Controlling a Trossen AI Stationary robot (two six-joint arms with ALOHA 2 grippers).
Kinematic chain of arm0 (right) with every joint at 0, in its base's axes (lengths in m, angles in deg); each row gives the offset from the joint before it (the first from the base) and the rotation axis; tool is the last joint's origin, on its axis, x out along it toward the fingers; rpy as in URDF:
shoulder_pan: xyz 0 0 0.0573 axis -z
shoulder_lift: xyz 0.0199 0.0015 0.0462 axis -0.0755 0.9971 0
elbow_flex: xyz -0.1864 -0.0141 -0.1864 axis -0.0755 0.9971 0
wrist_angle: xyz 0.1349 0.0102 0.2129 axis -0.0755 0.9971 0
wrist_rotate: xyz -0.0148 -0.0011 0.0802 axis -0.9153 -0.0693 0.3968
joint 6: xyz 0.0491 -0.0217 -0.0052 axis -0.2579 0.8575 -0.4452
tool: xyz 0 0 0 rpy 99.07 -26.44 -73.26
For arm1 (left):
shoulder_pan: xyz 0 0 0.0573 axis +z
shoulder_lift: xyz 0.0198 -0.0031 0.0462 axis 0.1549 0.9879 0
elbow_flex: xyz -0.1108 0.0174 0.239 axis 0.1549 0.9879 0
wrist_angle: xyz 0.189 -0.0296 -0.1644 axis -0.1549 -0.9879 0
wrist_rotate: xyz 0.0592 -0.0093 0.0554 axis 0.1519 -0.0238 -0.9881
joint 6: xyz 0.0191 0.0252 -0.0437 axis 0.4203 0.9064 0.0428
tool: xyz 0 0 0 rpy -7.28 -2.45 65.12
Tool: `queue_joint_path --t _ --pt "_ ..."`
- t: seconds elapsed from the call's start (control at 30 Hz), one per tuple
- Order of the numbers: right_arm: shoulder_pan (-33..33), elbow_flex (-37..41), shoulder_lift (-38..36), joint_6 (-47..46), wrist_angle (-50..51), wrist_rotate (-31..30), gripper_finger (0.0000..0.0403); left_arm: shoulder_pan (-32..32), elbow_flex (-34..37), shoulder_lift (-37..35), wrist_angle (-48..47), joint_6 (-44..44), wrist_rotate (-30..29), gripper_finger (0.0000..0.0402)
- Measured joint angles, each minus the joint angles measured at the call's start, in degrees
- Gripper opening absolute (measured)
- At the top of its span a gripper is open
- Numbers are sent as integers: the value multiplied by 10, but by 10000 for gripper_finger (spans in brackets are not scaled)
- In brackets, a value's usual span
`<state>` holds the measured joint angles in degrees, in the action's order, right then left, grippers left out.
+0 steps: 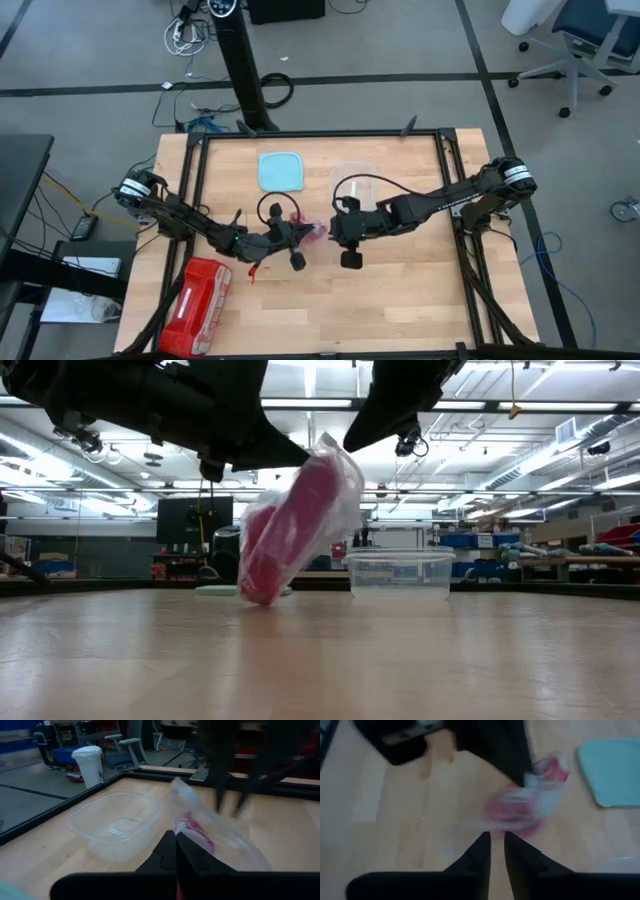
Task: Roll bandage
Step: Close the transparent zip bag
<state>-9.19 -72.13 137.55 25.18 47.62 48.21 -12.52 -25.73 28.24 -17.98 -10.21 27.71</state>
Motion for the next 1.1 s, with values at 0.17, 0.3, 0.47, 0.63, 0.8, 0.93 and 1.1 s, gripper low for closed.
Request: queue_joint_path --t 0.17,0.3,0.47,0.63,0.8,0.93,1.1 --pt "-9 0 0 -17 -8 -11 91 -1 0 0 1 8 0 0" --pt "-21 0 0 -24 -20 -51 105 -1 0 0 2 5 1 0" --pt "-41 0 0 -33 -19 -88 103 -9 0 0 2 -2 -21 0" --pt "-65 1 0 -47 -22 -132 103 -25 -1 -17 2 25 -59 0" --pt "-89 44 0 -75 -59 -150 100 -46 -1 -71 1 66 -83 0" --pt "-101 71 0 -96 -87 -161 100 -54 -2 -103 -10 72 -63 0" --pt "-108 71 -11 -97 -85 -161 100 -61 -24 -128 -100 55 -34 0"
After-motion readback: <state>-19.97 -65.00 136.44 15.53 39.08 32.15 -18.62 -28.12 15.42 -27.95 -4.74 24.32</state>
